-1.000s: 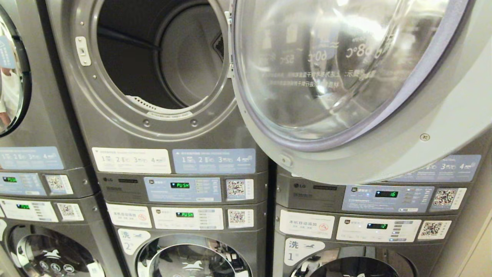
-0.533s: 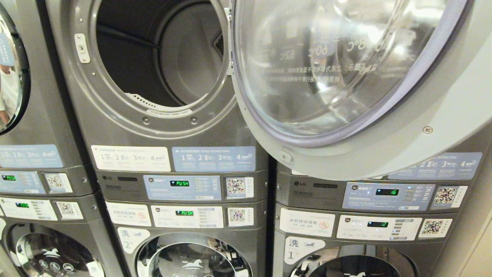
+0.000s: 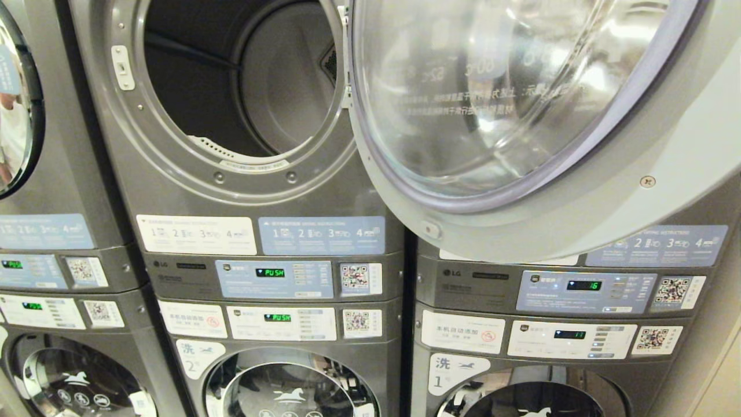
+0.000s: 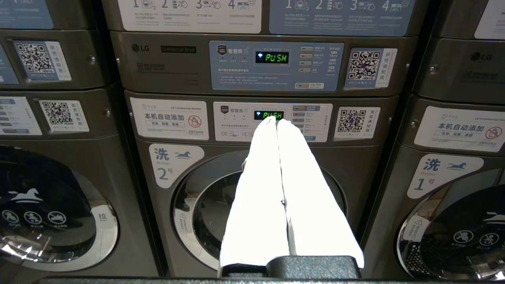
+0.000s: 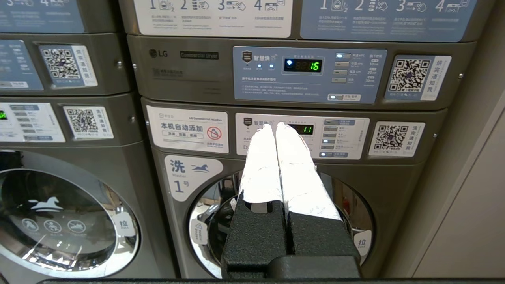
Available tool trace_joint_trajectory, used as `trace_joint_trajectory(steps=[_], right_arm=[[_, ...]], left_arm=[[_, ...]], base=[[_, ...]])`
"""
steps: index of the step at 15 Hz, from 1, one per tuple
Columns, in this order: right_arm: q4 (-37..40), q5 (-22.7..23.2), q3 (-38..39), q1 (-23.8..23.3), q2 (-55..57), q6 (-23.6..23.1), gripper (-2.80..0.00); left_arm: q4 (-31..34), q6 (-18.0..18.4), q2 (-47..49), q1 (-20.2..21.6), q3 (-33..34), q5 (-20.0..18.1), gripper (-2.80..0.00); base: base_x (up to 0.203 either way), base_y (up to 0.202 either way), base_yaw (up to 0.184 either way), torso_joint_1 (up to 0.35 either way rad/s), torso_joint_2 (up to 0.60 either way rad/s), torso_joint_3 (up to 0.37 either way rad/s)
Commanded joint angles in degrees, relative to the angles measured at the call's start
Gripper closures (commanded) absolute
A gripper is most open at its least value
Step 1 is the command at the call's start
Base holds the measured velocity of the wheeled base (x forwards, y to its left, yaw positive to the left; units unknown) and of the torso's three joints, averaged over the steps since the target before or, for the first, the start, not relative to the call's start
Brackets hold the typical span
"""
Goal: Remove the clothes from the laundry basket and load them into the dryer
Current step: Take the clothes out of the basket
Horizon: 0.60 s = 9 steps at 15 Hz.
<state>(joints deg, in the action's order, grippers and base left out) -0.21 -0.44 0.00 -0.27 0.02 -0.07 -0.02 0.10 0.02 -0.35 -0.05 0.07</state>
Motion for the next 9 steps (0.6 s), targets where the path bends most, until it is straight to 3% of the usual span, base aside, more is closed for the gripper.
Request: trace_joint_trajectory(steps=[1, 9], right_arm=[[0.03, 0.00, 0.00, 0.00, -0.11, -0.01, 0.00], [0.03, 0.00, 0.00, 0.00, -0.04, -0.28, 0.00]], left_arm=[[0.02, 0.05, -0.02, 0.00, -0.04, 0.01, 0.00], [0.02, -0.01, -0.02, 0.00, -0.03, 0.01, 0.00]], base=[[0.000, 0.000, 0.000, -0.069, 0.16, 0.071], [0.000, 0.000, 0.000, -0.067, 0.15, 0.079]])
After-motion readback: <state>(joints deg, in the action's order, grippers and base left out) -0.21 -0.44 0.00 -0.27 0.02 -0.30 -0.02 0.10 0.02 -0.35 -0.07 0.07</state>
